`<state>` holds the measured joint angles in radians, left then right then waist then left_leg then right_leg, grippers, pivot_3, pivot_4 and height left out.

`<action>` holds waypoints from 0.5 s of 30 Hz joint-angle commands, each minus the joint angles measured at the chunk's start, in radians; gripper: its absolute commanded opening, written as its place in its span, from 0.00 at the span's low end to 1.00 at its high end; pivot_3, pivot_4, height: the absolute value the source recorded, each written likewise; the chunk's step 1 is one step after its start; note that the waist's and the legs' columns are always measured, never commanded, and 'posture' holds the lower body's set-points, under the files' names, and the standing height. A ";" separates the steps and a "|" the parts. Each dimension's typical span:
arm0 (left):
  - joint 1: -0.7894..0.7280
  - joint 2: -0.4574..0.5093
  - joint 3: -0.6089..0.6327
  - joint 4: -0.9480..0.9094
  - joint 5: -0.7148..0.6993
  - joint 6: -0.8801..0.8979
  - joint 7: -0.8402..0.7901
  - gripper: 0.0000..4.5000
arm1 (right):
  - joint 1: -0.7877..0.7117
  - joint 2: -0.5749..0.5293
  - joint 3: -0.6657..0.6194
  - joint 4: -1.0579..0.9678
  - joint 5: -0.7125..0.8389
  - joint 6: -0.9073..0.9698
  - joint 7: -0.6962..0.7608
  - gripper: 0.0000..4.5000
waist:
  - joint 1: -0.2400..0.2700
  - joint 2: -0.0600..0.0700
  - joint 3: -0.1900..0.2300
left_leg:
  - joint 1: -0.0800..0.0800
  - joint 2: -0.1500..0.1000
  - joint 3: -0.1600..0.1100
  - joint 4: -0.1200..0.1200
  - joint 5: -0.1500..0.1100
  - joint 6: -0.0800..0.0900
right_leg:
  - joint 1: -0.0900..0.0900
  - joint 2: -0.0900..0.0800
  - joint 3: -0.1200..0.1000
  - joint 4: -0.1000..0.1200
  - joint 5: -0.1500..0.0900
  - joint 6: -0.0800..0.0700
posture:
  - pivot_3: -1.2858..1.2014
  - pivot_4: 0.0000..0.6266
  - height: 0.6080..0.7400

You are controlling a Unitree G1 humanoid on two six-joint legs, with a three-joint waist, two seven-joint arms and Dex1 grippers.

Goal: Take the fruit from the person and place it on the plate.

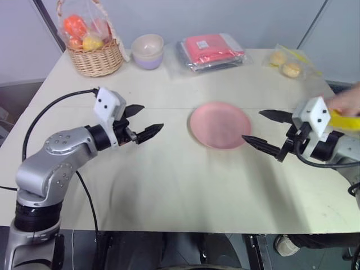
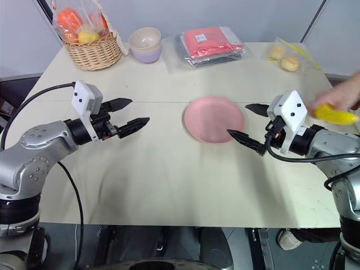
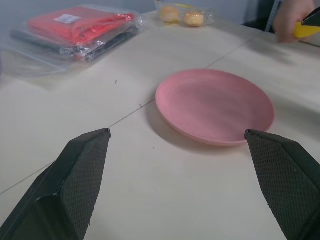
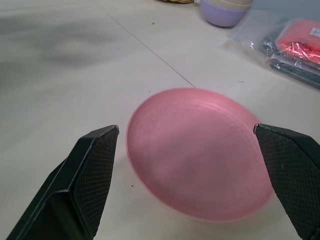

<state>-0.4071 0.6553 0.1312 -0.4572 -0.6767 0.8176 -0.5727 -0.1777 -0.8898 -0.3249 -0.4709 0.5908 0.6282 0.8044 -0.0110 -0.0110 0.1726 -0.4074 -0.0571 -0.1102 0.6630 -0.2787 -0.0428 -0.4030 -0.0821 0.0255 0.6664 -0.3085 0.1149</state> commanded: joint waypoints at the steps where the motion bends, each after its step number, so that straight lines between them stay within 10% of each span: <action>1: -0.017 0.000 0.009 -0.016 0.000 -0.020 -0.006 1.00 | -0.011 -0.017 -0.031 -0.035 0.004 -0.005 -0.009 0.98 | 0.000 0.000 0.000 | 0.000 0.000 0.000 0.000 0.000 0.000 | 0.000 0.000 0.000 0.000 0.000 0.000 | 0.52 0.24 1.00; 15: -0.026 -0.021 0.025 -0.020 -0.025 -0.004 0.015 1.00 | -0.011 -0.018 -0.030 -0.040 0.008 0.010 -0.025 0.98 | 0.000 0.000 0.000 | 0.000 0.000 0.000 0.000 0.000 0.000 | 0.000 0.000 0.000 0.000 0.000 0.000 | 0.52 0.24 1.00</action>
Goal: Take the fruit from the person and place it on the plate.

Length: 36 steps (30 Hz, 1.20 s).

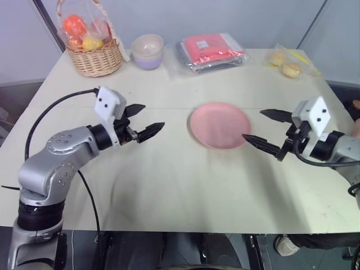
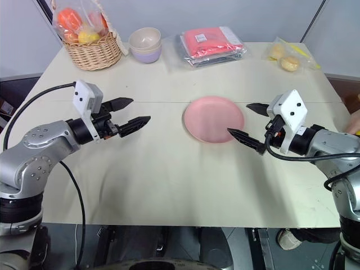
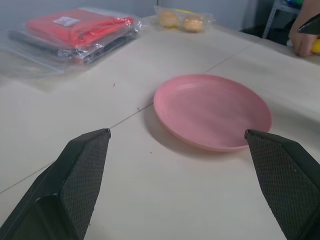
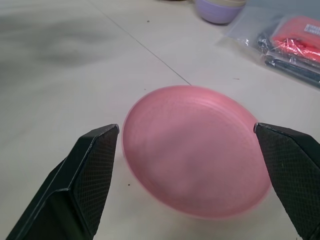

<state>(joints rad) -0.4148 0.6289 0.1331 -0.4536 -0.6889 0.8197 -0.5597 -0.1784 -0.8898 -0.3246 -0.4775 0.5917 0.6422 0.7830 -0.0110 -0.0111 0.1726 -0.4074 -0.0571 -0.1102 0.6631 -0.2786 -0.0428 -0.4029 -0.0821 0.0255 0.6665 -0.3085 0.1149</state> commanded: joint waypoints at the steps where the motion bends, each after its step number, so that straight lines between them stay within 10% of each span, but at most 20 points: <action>1: -0.016 0.005 0.022 -0.025 -0.013 -0.006 0.001 1.00 | -0.009 -0.018 -0.032 -0.036 0.008 -0.003 -0.005 0.98 | 0.000 0.000 0.000 | 0.000 0.000 0.000 0.000 0.000 0.000 | 0.000 0.000 0.000 0.000 0.000 0.000 | 0.52 0.24 1.00; 36: -0.042 -0.001 0.004 -0.011 0.001 -0.018 -0.013 1.00 | -0.010 -0.020 -0.042 -0.041 0.009 0.001 -0.014 0.98 | 0.000 0.000 0.000 | 0.000 0.000 0.000 0.000 0.000 0.000 | 0.000 0.000 0.000 0.000 0.000 0.000 | 0.52 0.24 1.00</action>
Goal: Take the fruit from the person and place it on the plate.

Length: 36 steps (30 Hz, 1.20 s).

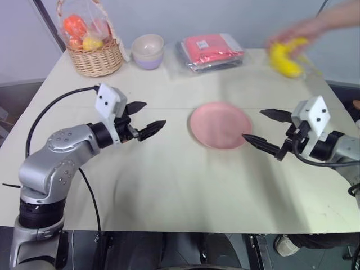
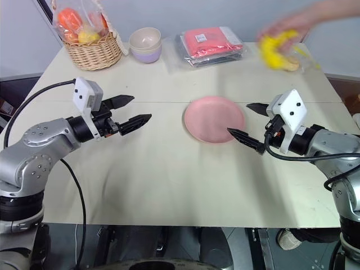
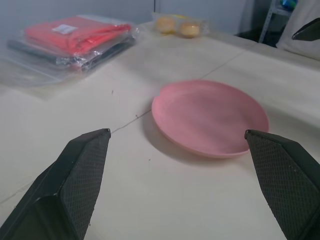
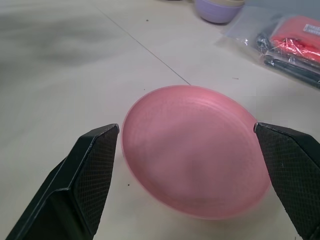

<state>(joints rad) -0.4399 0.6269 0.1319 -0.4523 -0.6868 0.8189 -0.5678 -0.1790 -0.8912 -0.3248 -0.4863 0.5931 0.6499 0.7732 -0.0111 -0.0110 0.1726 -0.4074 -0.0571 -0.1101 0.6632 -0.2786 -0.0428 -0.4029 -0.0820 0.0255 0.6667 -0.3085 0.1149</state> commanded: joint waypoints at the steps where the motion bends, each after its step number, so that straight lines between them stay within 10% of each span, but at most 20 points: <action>1: -0.017 0.000 0.005 -0.012 0.000 -0.018 -0.005 1.00 | -0.011 -0.018 -0.041 -0.034 0.008 -0.007 -0.005 0.98 | 0.000 0.000 0.000 | 0.000 0.000 0.000 0.000 0.000 0.000 | 0.000 0.000 0.000 0.000 0.000 0.000 | 0.52 0.24 1.00; 18: -0.246 -0.170 0.124 0.124 -0.111 0.039 0.203 1.00 | -0.085 0.003 0.017 -0.017 0.016 -0.012 -0.027 0.98 | 0.000 -0.001 0.000 | 0.000 0.000 0.000 0.002 0.000 0.000 | 0.000 0.000 0.000 0.001 0.000 0.000 | 0.52 0.24 1.00; 36: -0.493 -0.262 0.021 0.515 0.098 -0.161 0.168 1.00 | -0.008 0.009 -0.036 -0.074 0.012 -0.017 -0.070 0.98 | 0.000 -0.001 0.000 | 0.000 -0.001 0.000 0.002 0.000 0.000 | 0.000 0.000 0.000 0.001 0.000 0.001 | 0.52 0.24 1.00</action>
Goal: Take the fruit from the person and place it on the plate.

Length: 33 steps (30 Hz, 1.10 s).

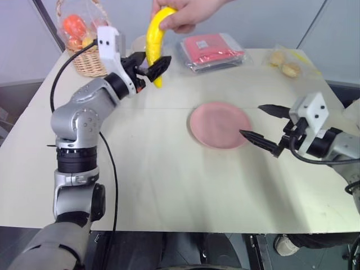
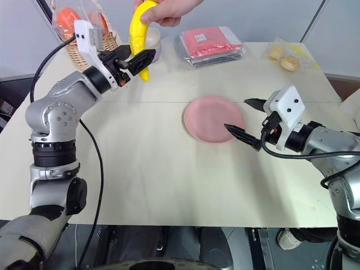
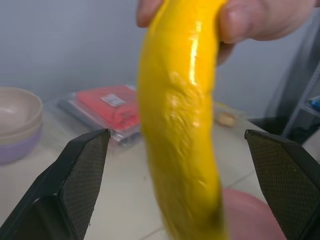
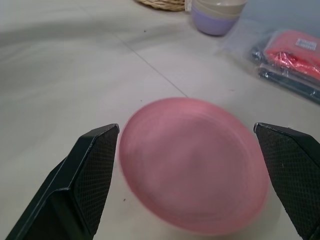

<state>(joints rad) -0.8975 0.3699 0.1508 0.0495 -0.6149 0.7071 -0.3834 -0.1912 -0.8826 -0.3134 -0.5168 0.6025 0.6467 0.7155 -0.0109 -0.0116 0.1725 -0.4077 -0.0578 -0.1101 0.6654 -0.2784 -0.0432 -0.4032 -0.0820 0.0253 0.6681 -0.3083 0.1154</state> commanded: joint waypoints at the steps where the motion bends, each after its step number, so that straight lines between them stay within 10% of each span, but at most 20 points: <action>1: -0.040 -0.009 0.002 0.026 0.032 -0.058 -0.020 0.94 | 0.008 0.000 -0.050 -0.046 0.003 -0.013 -0.015 1.00 | 0.000 0.000 0.000 | 0.000 0.000 0.000 0.000 0.000 0.000 | 0.000 0.000 0.000 0.000 0.000 0.000 | 0.52 0.24 1.00; 10: -0.057 -0.026 0.010 0.054 0.053 -0.081 -0.032 0.15 | 0.019 -0.003 -0.055 -0.051 0.002 -0.016 -0.025 1.00 | 0.000 0.000 0.000 | 0.000 0.000 0.000 0.000 0.000 0.000 | 0.000 0.000 0.000 0.000 0.000 0.000 | 0.52 0.24 1.00; 23: -0.118 -0.085 -0.124 0.257 0.136 -0.052 -0.146 0.15 | 0.077 0.010 -0.075 -0.084 0.005 -0.004 -0.051 1.00 | 0.000 0.000 0.000 | 0.000 -0.001 0.000 0.000 0.000 0.000 | 0.000 0.000 0.000 0.000 0.000 0.000 | 0.52 0.24 1.00; 33: -0.371 -0.267 -0.192 0.810 0.279 -0.171 -0.267 0.15 | 0.195 0.057 -0.136 -0.190 0.009 0.020 -0.127 1.00 | -0.001 -0.001 0.000 | 0.000 -0.003 0.000 0.000 0.000 0.000 | 0.000 0.000 0.000 0.001 0.000 0.000 | 0.52 0.24 1.00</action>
<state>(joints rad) -1.2271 0.1155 -0.0272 0.8055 -0.3612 0.5645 -0.6176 -0.0011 -0.8311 -0.4107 -0.6582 0.6054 0.6711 0.6049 -0.0118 -0.0124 0.1726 -0.4080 -0.0611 -0.1100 0.6657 -0.2784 -0.0428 -0.4032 -0.0820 0.0249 0.6687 -0.3082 0.1157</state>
